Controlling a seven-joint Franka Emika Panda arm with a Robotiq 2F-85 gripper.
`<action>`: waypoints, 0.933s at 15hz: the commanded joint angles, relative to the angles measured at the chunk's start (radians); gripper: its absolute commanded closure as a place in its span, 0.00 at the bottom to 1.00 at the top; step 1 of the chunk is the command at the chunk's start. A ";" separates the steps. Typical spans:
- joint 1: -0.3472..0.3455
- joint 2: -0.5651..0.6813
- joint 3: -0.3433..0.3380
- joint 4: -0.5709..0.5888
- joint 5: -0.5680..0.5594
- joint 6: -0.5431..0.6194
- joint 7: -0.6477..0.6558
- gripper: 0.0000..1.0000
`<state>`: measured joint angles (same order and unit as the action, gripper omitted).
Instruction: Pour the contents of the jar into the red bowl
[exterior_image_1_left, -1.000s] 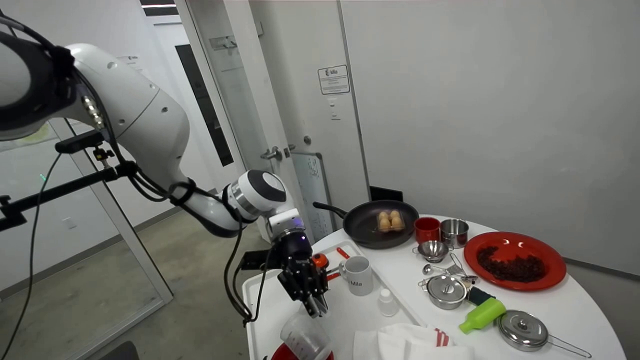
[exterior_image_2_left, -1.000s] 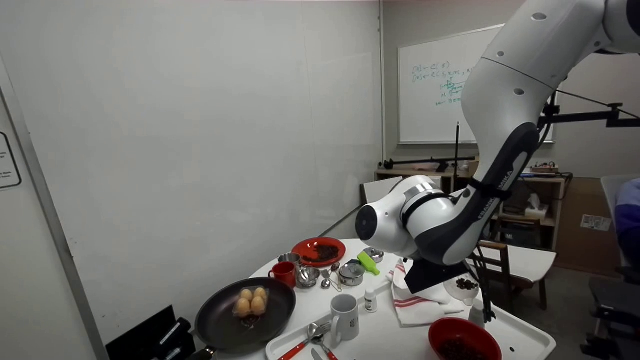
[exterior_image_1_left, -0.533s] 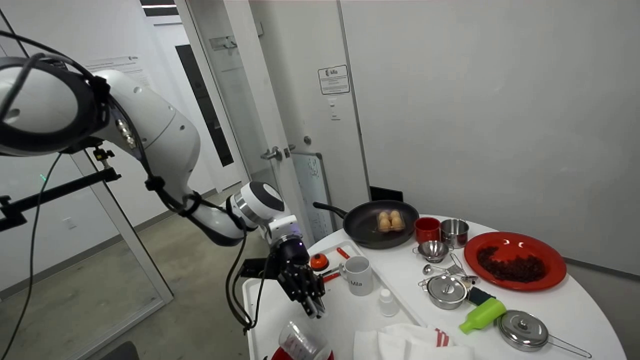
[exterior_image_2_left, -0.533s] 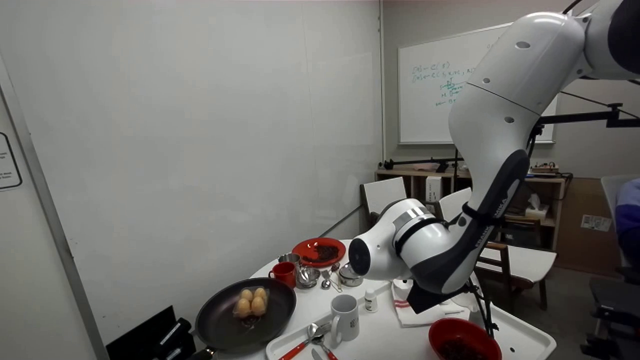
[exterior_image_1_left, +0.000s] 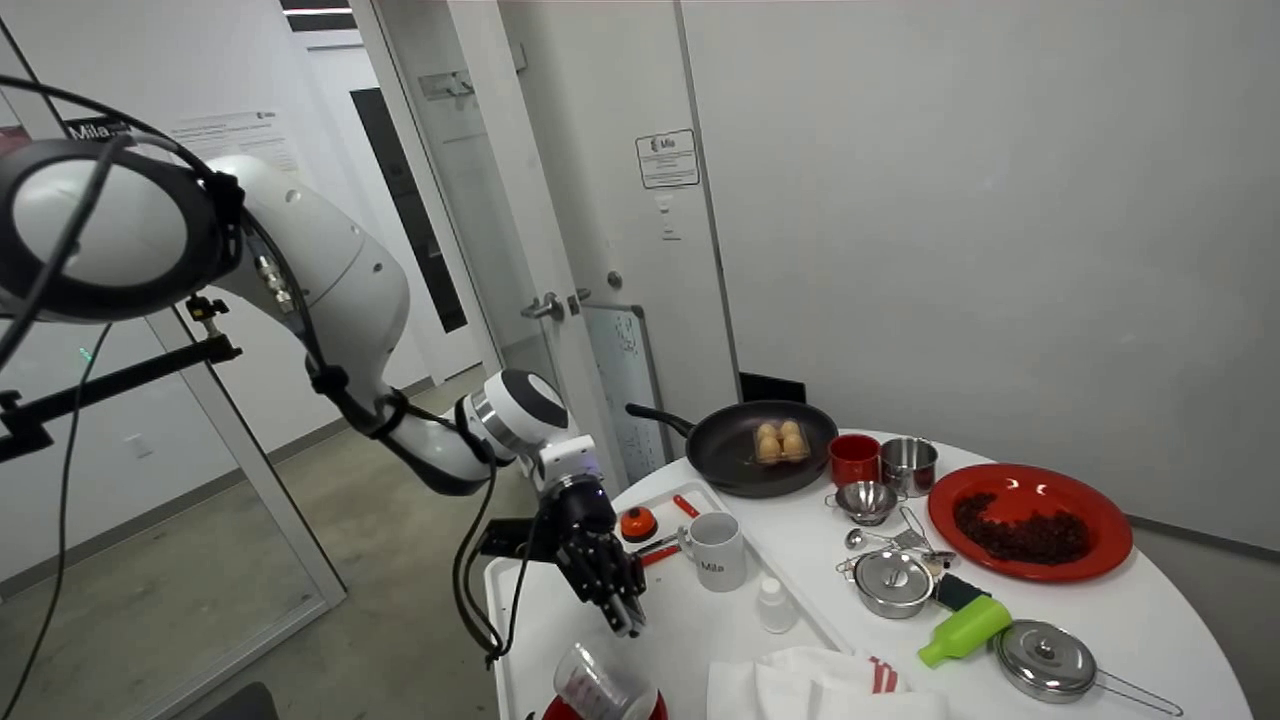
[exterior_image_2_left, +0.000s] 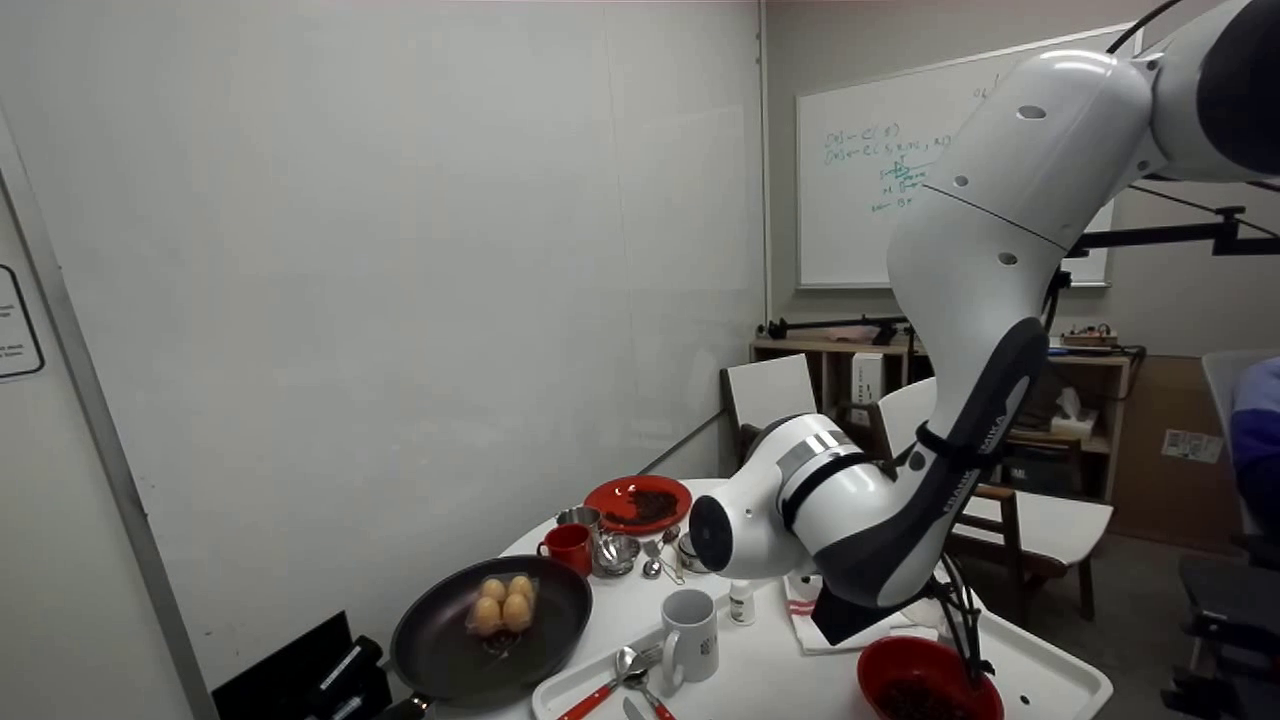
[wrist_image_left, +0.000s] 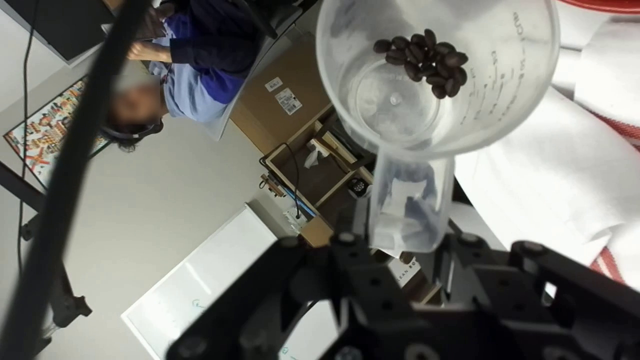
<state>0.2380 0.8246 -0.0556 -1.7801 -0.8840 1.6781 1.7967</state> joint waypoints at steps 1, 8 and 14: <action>0.053 0.006 -0.017 0.003 -0.047 -0.090 0.148 0.91; 0.107 0.033 0.002 0.020 -0.133 -0.305 0.399 0.91; 0.099 0.058 0.041 0.029 -0.175 -0.430 0.513 0.91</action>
<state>0.3444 0.8550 -0.0349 -1.7792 -1.0285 1.3155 2.2581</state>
